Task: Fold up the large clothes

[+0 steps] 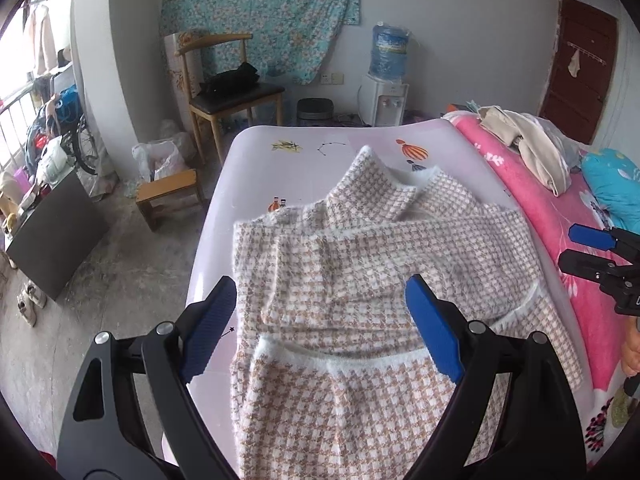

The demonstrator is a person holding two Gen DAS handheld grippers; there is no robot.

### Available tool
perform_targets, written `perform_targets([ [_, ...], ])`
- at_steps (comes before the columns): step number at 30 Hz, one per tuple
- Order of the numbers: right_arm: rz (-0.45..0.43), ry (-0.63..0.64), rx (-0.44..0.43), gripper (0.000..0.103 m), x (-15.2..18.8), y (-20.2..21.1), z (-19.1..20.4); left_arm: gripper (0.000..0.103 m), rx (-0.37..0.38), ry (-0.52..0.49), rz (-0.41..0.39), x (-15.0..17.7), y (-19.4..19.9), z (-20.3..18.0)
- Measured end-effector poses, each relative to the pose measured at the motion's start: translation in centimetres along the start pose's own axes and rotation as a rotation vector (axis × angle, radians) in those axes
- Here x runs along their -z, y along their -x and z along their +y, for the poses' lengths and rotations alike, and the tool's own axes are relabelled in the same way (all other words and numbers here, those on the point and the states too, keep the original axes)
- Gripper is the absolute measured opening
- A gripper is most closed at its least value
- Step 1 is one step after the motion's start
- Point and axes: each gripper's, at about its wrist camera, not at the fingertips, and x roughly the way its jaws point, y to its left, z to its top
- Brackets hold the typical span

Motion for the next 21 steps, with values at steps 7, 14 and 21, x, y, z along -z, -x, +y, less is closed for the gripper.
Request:
perform_targets([
  [7, -0.008, -0.005, -0.038, 0.072, -0.6, 0.4, 0.5, 0.083, -0.024, 0.035, -0.007, -0.4, 1.2, 0.6],
  [14, 0.005, 0.002, -0.051, 0.072, -1.8, -0.7, 0.3, 0.083, -0.044, 0.009, -0.024, -1.8, 1.4, 0.5],
  [21, 0.023, 0.017, -0.048, 0.072, -4.8, -2.9, -1.4, 0.083, 0.008, -0.016, -0.041, -5.1, -1.7, 0.1],
])
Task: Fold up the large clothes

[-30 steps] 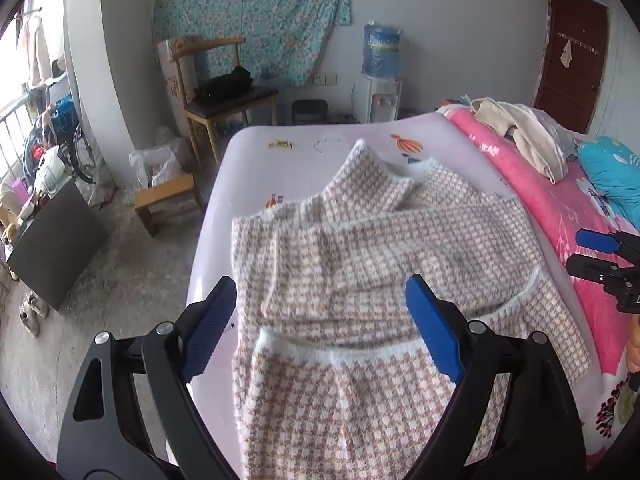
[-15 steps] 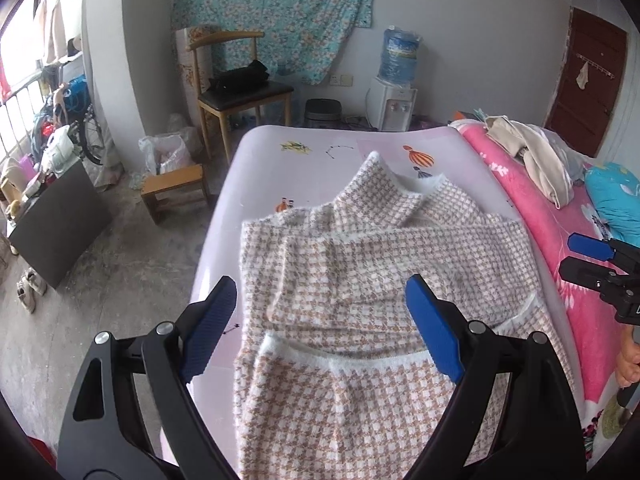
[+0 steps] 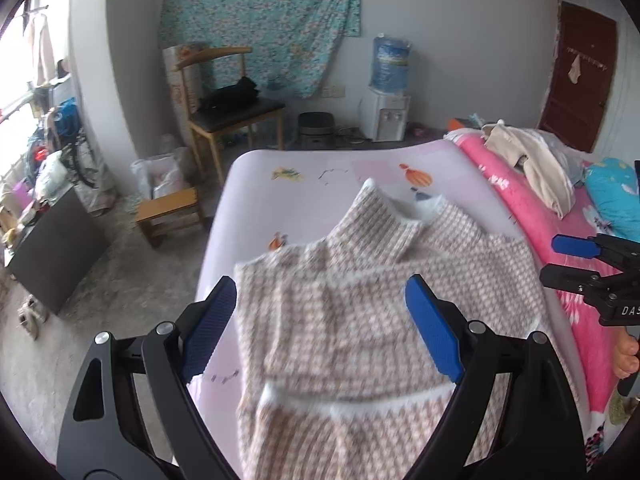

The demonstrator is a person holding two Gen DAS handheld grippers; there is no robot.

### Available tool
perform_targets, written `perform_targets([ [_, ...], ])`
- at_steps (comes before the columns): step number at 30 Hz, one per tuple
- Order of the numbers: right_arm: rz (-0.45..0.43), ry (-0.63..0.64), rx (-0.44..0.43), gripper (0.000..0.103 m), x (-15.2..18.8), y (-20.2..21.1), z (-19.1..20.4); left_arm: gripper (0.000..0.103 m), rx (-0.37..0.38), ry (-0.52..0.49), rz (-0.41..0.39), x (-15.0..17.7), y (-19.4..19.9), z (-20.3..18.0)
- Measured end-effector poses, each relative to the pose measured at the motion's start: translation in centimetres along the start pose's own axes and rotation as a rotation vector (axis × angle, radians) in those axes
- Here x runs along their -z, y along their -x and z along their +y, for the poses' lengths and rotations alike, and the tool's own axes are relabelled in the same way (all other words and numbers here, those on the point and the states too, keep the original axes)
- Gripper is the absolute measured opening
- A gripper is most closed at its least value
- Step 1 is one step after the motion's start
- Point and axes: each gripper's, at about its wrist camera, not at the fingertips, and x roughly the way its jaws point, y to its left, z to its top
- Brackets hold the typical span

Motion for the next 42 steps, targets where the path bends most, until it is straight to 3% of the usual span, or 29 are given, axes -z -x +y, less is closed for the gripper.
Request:
perform_targets([
  [7, 0.040, -0.058, 0.072, 0.072, -4.9, -3.2, -5.6, 0.083, 0.150, 0.077, 0.051, -5.0, -7.2, 0.6],
  [14, 0.151, -0.154, 0.085, 0.072, -9.1, -10.8, -10.6, 0.083, 0.258, 0.145, 0.174, -8.3, -17.7, -0.4],
  [23, 0.263, -0.319, 0.059, 0.072, -10.5, -21.0, -15.9, 0.083, 0.232, 0.112, 0.251, -10.3, -29.3, -3.5],
  [25, 0.279, -0.340, 0.048, 0.067, -10.5, -22.4, -16.4, 0.082, 0.218, 0.106, 0.264, -10.5, -31.0, -4.0],
  [28, 0.304, -0.343, 0.056, 0.061, -10.1, -24.5, -16.8, 0.066, 0.194, 0.078, 0.280, -10.6, -32.6, -4.5],
  [30, 0.325, -0.345, 0.066, 0.055, -9.6, -25.4, -17.0, 0.046, 0.165, 0.068, 0.307, -10.3, -33.7, -4.8],
  [32, 0.327, -0.332, 0.079, 0.048, -9.4, -25.7, -17.0, 0.032, 0.190, 0.079, 0.316, -10.1, -33.9, -4.8],
  [33, 0.327, -0.327, 0.079, 0.040, -9.4, -25.7, -17.0, 0.025, 0.213, 0.079, 0.309, -10.1, -33.8, -4.9],
  [34, 0.325, -0.331, 0.070, 0.030, -9.3, -25.7, -17.0, 0.023, 0.215, 0.069, 0.304, -10.1, -33.6, -5.0],
  [37, 0.302, -0.327, 0.048, 0.016, -9.5, -24.7, -16.6, 0.012, 0.202, 0.000, 0.268, -10.1, -32.1, -6.1],
  [42, 0.242, -0.222, 0.088, 0.011, -10.3, -22.2, -14.0, 0.009, 0.191, -0.118, 0.208, -10.3, -28.4, -7.7],
])
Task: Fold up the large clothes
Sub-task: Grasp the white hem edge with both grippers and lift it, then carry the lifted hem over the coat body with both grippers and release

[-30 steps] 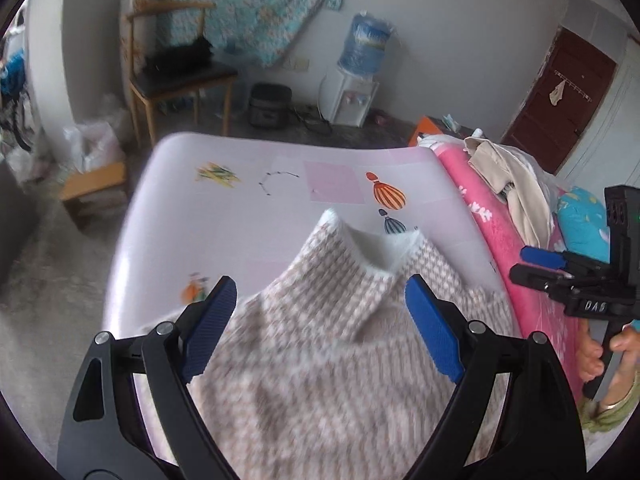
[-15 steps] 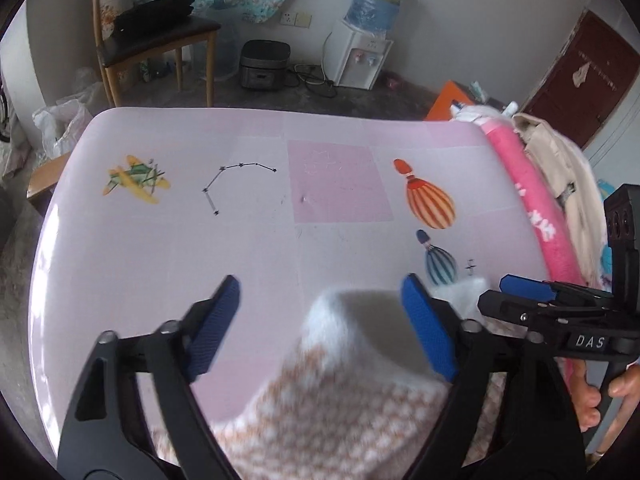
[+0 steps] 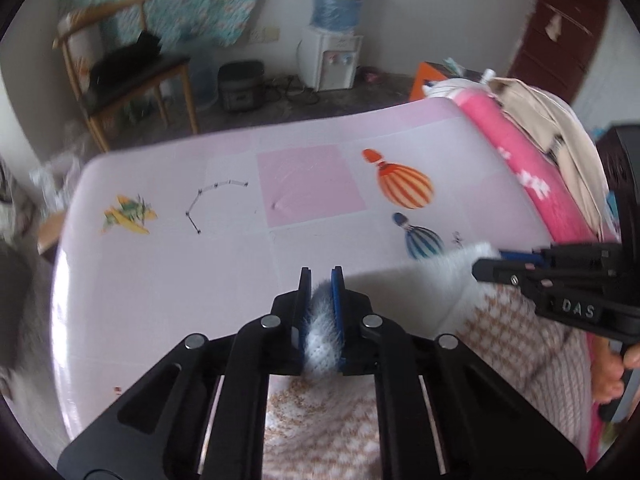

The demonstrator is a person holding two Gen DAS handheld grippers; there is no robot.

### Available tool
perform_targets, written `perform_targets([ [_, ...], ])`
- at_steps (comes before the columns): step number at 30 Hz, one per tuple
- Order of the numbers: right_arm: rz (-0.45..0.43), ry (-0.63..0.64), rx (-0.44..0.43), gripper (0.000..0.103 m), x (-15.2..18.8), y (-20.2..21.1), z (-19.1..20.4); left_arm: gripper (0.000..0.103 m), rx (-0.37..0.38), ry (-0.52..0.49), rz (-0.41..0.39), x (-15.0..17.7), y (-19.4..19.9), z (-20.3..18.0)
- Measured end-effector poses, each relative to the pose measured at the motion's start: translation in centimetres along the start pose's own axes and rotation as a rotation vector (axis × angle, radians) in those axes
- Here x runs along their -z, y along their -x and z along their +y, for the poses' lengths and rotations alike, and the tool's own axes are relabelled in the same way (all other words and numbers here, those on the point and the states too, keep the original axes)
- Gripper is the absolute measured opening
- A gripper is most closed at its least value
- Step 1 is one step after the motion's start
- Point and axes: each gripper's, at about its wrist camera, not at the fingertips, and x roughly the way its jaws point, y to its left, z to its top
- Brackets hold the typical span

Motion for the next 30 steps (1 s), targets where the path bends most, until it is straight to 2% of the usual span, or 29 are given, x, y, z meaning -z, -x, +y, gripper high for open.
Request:
perform_targets([
  [4, -0.045, 0.055, 0.018, 0.010, 0.5, 2.5, 1.4, 0.008, 0.002, -0.058, -0.029, 0.9, 3.3, -1.0],
  [10, -0.100, 0.133, 0.024, 0.010, 3.0, 6.9, 2.9, 0.007, 0.018, -0.133, -0.063, 3.6, 7.8, -2.2],
  [16, -0.123, 0.228, 0.023, 0.011, 7.7, 10.2, 4.4, 0.005, 0.068, -0.158, -0.066, 7.6, 10.4, -2.7],
  [20, -0.129, 0.312, 0.042, 0.011, 11.8, 10.4, 5.6, 0.005, 0.091, -0.182, -0.044, 11.0, 11.2, -2.8],
  [24, -0.088, 0.363, 0.037, 0.016, 15.1, 9.8, 5.8, 0.006, 0.103, -0.221, 0.002, 14.5, 10.5, -3.0],
  [25, -0.059, 0.369, 0.018, 0.016, 15.7, 9.7, 5.6, 0.007, 0.104, -0.225, 0.007, 15.0, 10.4, -3.0],
  [27, -0.066, 0.358, -0.029, 0.017, 16.0, 10.8, 5.0, 0.009, 0.116, -0.221, 0.018, 16.1, 10.2, -2.7],
  [30, -0.139, 0.275, -0.228, 0.021, 14.5, 14.3, 3.6, 0.010, 0.134, -0.213, 0.011, 16.6, 10.4, -2.3],
])
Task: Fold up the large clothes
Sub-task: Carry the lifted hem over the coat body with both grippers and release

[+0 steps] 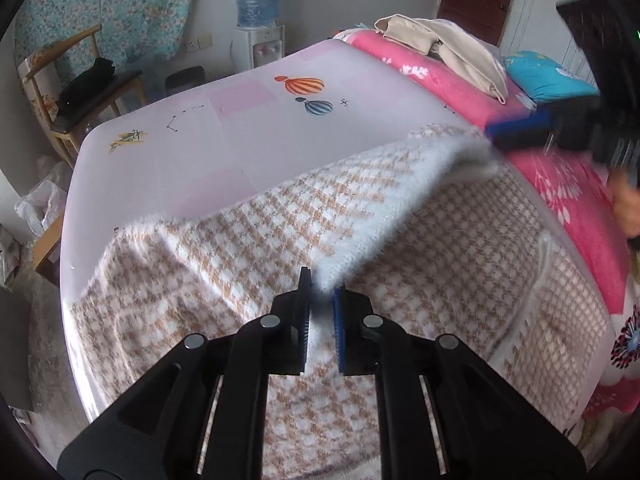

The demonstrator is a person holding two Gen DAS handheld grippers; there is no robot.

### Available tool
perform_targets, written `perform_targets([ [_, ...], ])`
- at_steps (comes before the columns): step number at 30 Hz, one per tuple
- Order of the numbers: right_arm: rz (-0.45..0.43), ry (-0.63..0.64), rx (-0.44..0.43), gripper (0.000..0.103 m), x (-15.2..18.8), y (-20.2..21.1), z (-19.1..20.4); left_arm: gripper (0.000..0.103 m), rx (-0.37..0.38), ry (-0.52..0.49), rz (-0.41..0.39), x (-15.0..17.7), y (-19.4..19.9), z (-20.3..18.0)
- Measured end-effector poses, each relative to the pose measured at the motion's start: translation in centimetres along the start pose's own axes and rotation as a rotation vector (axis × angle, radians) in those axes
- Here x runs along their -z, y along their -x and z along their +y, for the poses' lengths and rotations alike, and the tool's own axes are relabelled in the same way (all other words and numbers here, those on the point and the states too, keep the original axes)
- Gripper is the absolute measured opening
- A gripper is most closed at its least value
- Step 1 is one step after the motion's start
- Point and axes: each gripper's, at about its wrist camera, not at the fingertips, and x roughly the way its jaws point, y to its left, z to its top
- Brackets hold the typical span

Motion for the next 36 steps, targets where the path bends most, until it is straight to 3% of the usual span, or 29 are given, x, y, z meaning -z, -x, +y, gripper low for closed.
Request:
perform_targets([
  [2, -0.061, -0.069, -0.084, 0.022, -1.6, 1.2, -0.7, 0.010, 0.007, 0.001, -0.009, 0.0, 0.2, 0.1],
  [4, -0.042, -0.112, -0.106, 0.022, -2.8, -0.3, -1.0, 0.011, 0.016, 0.000, -0.013, 0.1, 0.4, 0.1],
  [6, 0.027, -0.117, -0.092, 0.022, -2.9, -3.1, -0.7, 0.018, 0.038, -0.001, -0.016, 0.4, 0.7, 0.1],
  [11, 0.245, -0.117, -0.056, 0.022, 0.6, -9.8, -0.6, 0.020, 0.065, -0.006, -0.021, 2.3, 2.7, 0.9],
  [13, 0.269, -0.096, -0.049, 0.022, 2.0, -10.5, -0.4, 0.020, 0.092, 0.023, -0.038, 2.8, 4.1, 2.0],
  [16, 0.256, -0.066, -0.032, 0.022, 2.3, -10.3, 0.2, 0.020, 0.098, 0.068, -0.094, 2.0, 5.8, 3.5],
  [19, 0.251, -0.062, -0.012, 0.022, 2.2, -10.7, 0.8, 0.021, 0.078, 0.126, -0.123, -0.7, 4.8, 4.7],
  [22, 0.235, -0.037, 0.019, 0.022, 2.1, -10.8, 1.6, 0.025, 0.087, 0.178, -0.074, -2.7, 1.4, 5.5],
  [25, 0.249, 0.014, 0.037, 0.022, 2.1, -10.1, 2.7, 0.024, -0.023, 0.169, 0.053, -3.3, -3.4, 6.3],
  [27, 0.241, 0.021, 0.031, 0.022, 1.5, -9.1, 2.6, 0.021, -0.011, 0.185, 0.064, -2.9, -4.5, 7.2],
  [32, 0.134, -0.011, -0.029, 0.022, -2.5, -7.9, 2.5, 0.021, -0.035, 0.118, 0.063, -2.8, -4.2, 6.8],
  [36, 0.166, -0.065, -0.141, 0.022, -4.4, -12.4, 3.0, 0.021, -0.026, 0.116, 0.059, -3.0, -4.4, 7.3],
])
